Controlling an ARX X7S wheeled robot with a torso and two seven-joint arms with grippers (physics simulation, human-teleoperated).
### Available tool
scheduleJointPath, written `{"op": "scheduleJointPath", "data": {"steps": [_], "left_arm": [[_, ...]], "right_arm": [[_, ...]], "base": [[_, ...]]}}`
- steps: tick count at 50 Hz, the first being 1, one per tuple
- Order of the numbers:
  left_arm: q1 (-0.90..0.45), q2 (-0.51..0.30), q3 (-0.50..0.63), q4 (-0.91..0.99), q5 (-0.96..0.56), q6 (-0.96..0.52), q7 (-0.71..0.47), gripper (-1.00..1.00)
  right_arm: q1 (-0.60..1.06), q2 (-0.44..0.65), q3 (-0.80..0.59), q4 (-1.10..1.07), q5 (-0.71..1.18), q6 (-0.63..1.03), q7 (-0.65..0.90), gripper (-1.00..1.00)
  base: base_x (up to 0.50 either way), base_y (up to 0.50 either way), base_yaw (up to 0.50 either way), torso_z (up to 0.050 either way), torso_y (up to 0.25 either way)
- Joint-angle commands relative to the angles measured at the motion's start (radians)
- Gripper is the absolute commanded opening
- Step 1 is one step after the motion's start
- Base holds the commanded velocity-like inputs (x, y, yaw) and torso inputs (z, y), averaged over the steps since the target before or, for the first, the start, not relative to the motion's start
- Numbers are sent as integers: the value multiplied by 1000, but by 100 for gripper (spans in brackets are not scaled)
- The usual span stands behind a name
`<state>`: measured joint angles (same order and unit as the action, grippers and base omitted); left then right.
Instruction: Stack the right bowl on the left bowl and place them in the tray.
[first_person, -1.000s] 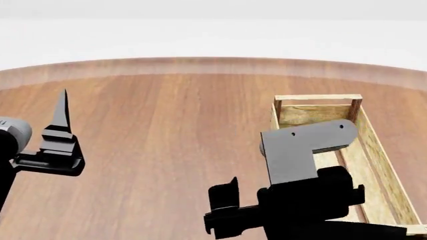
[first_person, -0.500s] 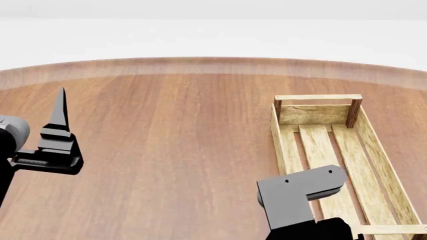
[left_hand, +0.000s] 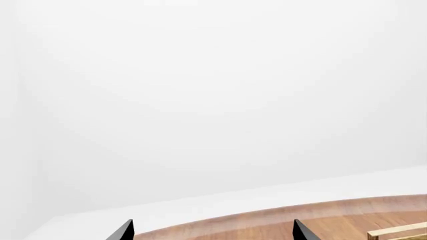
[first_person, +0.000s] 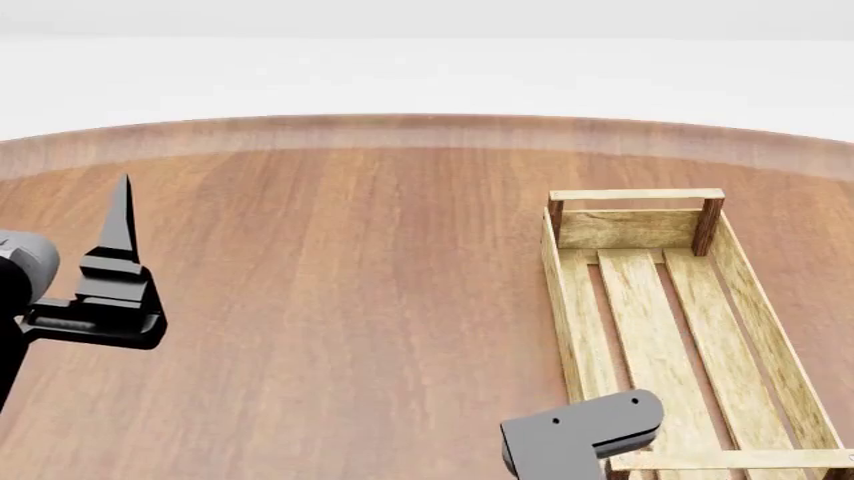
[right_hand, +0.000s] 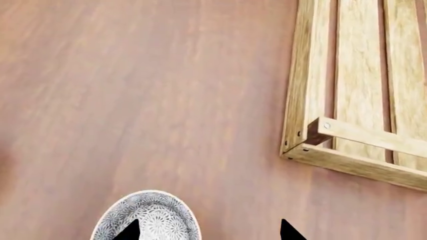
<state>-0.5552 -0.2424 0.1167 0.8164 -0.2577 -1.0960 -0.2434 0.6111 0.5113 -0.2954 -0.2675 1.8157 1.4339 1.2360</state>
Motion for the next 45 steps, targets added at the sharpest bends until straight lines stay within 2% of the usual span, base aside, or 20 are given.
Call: {"op": "scheduleJointPath", "data": {"steps": [1, 45], "left_arm": [[-4, 13, -18, 1, 8, -11, 17, 100], [2, 1, -8, -12, -11, 7, 1, 100]], "right_arm": [[-30, -10, 0, 4, -68, 7, -91, 100], [-64, -10, -150, 175, -421, -117, -475, 100]], "base": [[0, 0, 0, 0, 0], [0, 0, 0, 0, 0]]}}
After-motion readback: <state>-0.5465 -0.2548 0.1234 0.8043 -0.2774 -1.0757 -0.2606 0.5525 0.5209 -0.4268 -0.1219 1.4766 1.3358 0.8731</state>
